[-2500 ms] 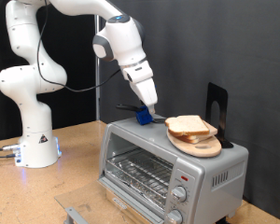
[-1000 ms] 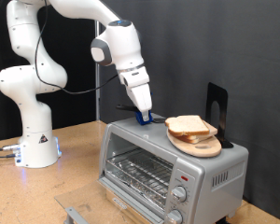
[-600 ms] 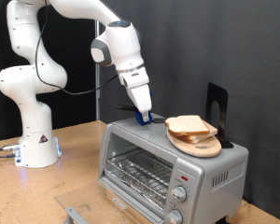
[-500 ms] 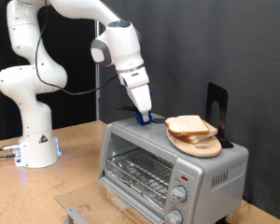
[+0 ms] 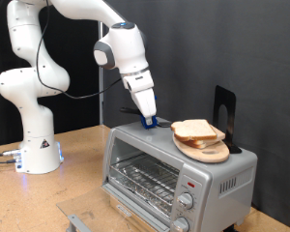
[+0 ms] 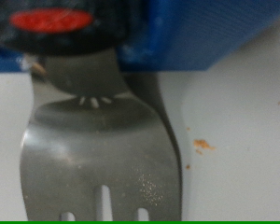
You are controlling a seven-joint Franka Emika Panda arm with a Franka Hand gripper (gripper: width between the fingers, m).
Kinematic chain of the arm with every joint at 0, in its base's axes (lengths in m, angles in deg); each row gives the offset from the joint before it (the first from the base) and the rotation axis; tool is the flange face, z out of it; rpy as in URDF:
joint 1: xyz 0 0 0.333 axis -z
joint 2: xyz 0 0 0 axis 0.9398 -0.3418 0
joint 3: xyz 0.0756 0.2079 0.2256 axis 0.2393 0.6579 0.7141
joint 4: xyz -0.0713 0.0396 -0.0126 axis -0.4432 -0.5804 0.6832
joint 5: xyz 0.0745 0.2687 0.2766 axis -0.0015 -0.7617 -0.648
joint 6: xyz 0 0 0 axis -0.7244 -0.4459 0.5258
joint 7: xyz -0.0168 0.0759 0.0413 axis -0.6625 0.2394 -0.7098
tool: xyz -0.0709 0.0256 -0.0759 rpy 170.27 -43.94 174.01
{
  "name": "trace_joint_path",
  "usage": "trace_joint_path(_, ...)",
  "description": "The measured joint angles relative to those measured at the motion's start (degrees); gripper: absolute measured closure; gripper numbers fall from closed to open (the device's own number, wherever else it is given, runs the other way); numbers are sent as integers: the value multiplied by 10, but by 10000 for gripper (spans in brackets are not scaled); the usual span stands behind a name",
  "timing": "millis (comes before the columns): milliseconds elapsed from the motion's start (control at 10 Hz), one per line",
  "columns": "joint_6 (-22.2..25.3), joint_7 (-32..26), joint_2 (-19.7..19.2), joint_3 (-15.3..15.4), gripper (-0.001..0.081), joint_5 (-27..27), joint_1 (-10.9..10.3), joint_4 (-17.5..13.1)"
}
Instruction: Make a piece of toast with the oven
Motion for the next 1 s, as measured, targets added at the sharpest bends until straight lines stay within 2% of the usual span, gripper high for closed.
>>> trace_joint_path(900,0,1,0,0,315,0,1,1)
trace_joint_path(1000,0,1,0,0,203,0,1,2)
